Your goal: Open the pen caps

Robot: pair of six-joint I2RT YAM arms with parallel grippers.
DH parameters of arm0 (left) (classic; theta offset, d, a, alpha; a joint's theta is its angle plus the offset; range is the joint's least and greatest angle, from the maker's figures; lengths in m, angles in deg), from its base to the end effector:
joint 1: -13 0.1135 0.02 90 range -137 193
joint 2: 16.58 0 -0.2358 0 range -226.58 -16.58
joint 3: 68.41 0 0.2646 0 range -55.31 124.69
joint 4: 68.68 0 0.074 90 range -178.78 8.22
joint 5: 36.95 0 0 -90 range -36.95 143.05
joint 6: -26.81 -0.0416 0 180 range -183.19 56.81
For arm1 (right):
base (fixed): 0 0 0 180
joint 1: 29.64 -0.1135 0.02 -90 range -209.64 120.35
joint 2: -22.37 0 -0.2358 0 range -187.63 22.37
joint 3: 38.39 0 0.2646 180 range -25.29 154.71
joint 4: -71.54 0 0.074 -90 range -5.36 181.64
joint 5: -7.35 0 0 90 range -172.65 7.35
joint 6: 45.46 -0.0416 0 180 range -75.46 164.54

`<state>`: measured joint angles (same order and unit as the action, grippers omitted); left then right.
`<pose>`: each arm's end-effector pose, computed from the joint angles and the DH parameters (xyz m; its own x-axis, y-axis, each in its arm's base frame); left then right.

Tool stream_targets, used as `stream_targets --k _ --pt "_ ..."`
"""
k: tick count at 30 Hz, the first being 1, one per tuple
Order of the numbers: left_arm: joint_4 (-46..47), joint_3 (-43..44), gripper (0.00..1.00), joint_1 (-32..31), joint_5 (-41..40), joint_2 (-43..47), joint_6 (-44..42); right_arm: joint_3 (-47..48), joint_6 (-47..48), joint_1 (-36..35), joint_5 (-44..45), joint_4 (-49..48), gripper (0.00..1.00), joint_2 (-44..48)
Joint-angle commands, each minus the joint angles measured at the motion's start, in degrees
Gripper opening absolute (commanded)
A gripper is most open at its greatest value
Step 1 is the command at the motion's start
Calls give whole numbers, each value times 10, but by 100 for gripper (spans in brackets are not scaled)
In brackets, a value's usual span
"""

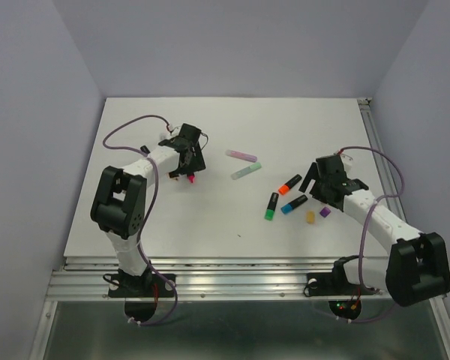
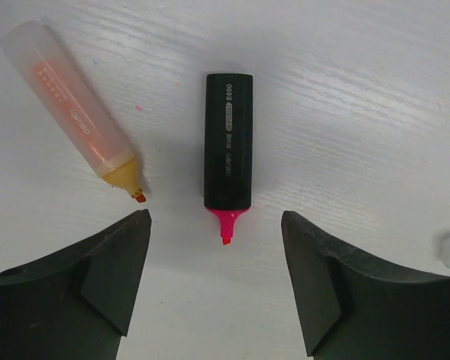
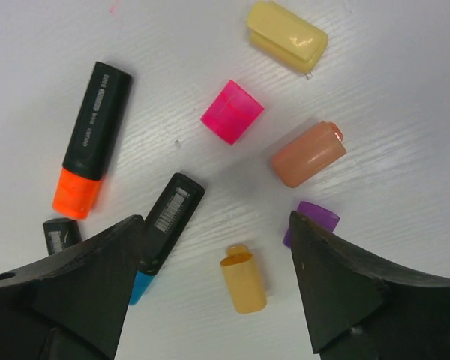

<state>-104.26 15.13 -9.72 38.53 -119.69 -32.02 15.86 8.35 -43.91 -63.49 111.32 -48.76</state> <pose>0.3620 -0.1403 0.1607 -0.7728 -0.2196 -0.5954 -0.1849 0.9754 -0.1197 0.2546 0.0507 0.1651 -0.6877 0.4006 -0.6055 0.4312 0.8963 0.1032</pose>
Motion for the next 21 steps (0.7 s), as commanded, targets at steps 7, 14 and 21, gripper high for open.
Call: stream_targets --k 7,14,21 --pt "207 -45 99 -42 251 125 -173 -16 58 4 -112 -87 100 121" --pt "222 26 99 -59 350 40 -240 -53 78 4 -163 -144 100 184" --pt "184 117 95 -91 368 -60 -306 -62 81 3 -169 -149 100 174"
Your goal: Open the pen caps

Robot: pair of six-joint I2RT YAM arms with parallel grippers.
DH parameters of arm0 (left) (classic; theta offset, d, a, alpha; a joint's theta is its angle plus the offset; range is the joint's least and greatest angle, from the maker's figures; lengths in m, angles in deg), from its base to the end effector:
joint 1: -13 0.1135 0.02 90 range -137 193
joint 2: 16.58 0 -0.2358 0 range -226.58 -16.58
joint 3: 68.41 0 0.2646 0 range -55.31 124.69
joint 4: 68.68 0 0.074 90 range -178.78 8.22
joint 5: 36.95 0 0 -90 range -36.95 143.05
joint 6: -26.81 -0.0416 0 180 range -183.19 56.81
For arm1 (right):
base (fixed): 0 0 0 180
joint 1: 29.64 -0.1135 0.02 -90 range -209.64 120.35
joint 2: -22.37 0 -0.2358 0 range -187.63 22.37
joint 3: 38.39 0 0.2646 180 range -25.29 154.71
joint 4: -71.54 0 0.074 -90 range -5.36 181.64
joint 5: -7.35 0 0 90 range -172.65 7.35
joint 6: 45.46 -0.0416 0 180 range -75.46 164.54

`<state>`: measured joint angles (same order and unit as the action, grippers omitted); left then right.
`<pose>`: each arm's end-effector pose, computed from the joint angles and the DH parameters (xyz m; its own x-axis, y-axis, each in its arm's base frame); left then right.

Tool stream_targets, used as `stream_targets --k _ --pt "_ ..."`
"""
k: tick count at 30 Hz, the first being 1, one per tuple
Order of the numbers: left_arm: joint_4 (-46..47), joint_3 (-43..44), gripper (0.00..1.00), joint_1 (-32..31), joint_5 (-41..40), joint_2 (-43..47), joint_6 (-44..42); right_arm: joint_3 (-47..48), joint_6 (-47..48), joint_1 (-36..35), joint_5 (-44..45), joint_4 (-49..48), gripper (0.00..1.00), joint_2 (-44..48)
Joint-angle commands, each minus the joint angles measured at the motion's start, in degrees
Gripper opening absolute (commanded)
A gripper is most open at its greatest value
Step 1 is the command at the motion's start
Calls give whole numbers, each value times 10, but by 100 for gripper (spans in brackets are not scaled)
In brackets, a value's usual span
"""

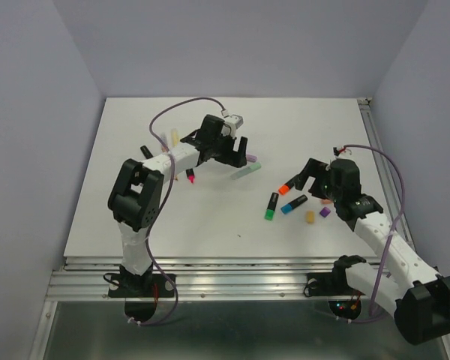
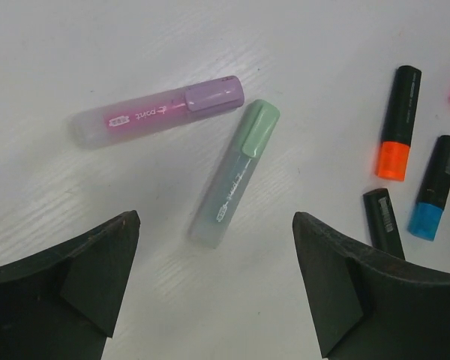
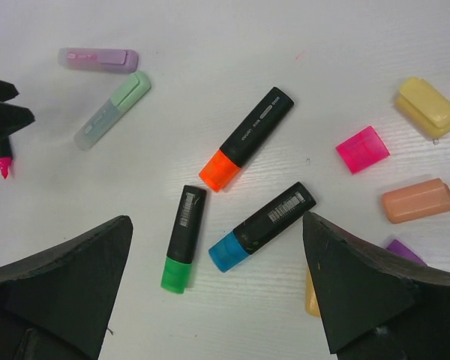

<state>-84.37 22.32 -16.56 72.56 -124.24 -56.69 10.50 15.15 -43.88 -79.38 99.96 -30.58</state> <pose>0.3759 -0.2292 0.2001 -0.5462 0.1871 -0.8165 0.6520 0.7069 -0.2742 0.2326 0.0566 0.2209 -0.5511 0.3656 -0.7500 0.0821 0.9183 0.3873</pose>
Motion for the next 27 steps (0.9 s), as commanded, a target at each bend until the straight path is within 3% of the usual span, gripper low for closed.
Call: stream_targets --k 1,2,6,11,23,27 --pt "-33 68 95 -39 -5 -33 -62 -2 13 3 -10 -28 100 -13" --pt "-48 81 99 -45 -24 -45 -77 0 12 3 -11 -25 100 -22" --pt "-84 139 99 -56 -43 -95 -91 5 5 4 -16 -15 100 -33" --pt "-88 133 99 -59 -48 -115 -100 5 1 3 -15 -13 100 -31" --pt "-104 115 93 -81 -69 -147 -127 2 -3 3 -15 -14 100 -31" --pt "-104 115 86 -83 -79 -159 -127 2 -1 4 -22 -19 100 -30"
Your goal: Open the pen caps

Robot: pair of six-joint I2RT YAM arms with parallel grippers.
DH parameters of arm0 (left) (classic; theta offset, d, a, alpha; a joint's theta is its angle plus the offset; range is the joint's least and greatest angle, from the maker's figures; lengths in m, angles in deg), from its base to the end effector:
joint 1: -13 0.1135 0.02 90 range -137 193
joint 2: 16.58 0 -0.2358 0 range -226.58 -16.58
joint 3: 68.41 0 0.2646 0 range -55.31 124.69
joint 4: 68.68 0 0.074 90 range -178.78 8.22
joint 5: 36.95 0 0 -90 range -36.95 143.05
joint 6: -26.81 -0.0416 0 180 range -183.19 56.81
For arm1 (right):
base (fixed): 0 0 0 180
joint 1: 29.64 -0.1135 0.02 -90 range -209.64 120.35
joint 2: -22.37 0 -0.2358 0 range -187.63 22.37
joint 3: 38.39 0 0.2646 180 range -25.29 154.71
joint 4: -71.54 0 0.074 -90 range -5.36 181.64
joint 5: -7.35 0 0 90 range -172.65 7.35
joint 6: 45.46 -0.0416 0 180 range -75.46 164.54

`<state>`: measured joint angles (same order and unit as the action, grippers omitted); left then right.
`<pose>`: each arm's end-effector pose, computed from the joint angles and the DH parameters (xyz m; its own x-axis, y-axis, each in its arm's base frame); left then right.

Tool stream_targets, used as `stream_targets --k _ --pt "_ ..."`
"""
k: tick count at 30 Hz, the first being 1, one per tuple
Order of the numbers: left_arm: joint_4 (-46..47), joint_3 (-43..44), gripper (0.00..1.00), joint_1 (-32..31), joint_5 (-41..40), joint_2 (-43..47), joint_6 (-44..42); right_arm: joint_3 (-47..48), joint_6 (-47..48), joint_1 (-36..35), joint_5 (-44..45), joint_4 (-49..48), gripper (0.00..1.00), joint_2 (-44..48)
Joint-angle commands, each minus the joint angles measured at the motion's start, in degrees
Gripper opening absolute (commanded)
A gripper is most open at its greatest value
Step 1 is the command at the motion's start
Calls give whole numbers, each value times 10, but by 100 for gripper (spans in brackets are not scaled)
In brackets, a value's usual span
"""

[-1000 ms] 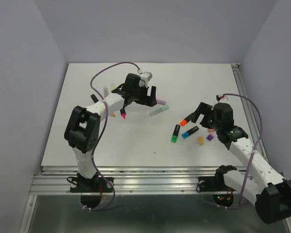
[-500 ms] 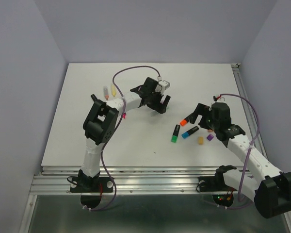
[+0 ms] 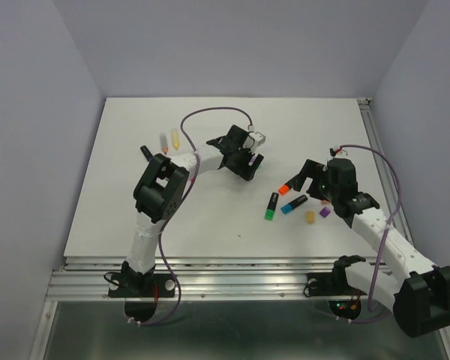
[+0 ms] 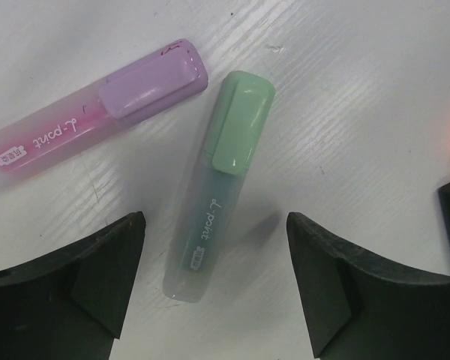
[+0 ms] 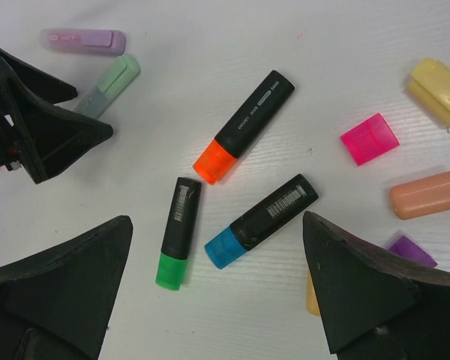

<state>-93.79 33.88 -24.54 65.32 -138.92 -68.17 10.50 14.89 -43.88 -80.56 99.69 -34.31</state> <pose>0.3717 -0.2968 0.1407 -0.4981 0.4898 -0.7155 0.7603 0.6434 -0.0889 0.2390 0.0591 0.2068 -0.6019 0.3573 -0.7142 0.0927 0.9195 0.3819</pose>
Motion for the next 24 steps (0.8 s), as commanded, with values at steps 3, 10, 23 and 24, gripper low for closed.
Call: stream_targets --k 3,10,23,24 --pt "-13 -1 79 -7 -11 -15 -16 1 1 3 -12 -17 100 7" --pt "-14 -9 56 -29 -28 -20 -30 -4 1 3 -16 -21 100 8" --pt "89 -220 0 -58 -46 132 76 -6 -1 4 -18 -22 100 12" --pt "104 -232 0 -59 -49 144 84 -6 -1 3 -18 -23 100 12"
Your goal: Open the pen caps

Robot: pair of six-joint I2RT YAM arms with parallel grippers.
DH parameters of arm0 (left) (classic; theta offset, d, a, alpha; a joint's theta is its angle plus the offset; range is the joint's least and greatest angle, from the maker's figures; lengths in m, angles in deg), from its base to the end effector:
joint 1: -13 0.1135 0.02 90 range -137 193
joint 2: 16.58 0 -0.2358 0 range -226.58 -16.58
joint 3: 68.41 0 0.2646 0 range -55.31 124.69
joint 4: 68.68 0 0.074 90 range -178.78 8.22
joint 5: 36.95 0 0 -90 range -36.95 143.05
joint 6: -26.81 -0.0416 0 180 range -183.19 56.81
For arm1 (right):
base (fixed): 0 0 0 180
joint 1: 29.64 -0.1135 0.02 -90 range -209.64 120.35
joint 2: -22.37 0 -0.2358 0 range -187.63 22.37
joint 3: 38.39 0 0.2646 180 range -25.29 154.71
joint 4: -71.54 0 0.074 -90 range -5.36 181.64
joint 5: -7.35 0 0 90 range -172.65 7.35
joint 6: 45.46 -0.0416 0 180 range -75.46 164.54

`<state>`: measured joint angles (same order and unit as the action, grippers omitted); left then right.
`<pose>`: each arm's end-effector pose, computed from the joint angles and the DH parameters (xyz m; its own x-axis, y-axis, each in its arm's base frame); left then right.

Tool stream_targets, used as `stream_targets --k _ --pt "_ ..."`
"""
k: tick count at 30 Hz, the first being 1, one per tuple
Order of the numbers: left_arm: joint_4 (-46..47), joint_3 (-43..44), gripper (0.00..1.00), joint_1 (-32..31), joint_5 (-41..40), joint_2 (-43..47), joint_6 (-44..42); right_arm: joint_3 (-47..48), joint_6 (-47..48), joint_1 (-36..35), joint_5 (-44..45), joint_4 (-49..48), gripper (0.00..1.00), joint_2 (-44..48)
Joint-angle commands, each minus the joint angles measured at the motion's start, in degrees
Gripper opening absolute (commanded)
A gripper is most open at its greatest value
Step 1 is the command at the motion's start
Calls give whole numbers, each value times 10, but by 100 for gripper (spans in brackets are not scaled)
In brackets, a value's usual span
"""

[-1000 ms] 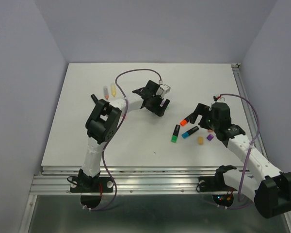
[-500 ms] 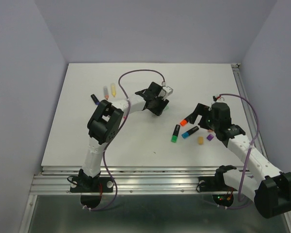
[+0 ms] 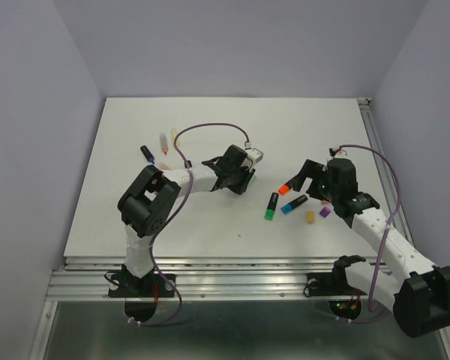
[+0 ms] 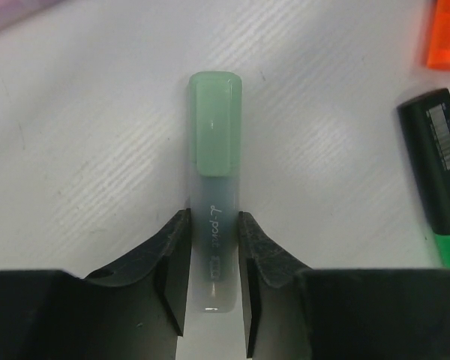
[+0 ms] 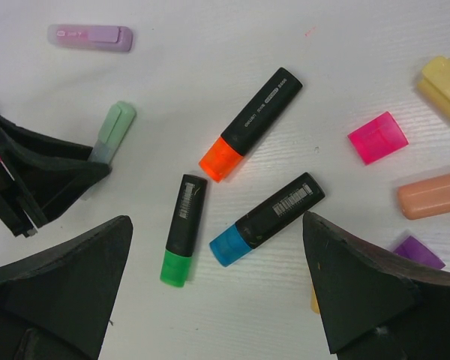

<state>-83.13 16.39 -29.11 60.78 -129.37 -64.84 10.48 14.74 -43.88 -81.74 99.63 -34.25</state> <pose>0.3153 -0.2925 0.1290 -0.4792 0.4716 -0.7403 0.7522 0.6552 -0.0695 0.2388 0.0599 0.2070 -0.6085 0.3582 -0.7081 0.0794 0.9153 0.3948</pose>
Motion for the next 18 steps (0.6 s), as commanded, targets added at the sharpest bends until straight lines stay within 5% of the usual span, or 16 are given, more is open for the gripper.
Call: stream_targets --k 1,12,18 --pt "2 -75 0 -14 -6 60 58 -6 0 3 -6 -24 100 12" --pt "75 -147 0 -22 39 229 117 -27 7 3 -94 -84 100 39" --pt "113 -174 0 -34 73 280 118 -34 -97 4 -186 -214 100 20"
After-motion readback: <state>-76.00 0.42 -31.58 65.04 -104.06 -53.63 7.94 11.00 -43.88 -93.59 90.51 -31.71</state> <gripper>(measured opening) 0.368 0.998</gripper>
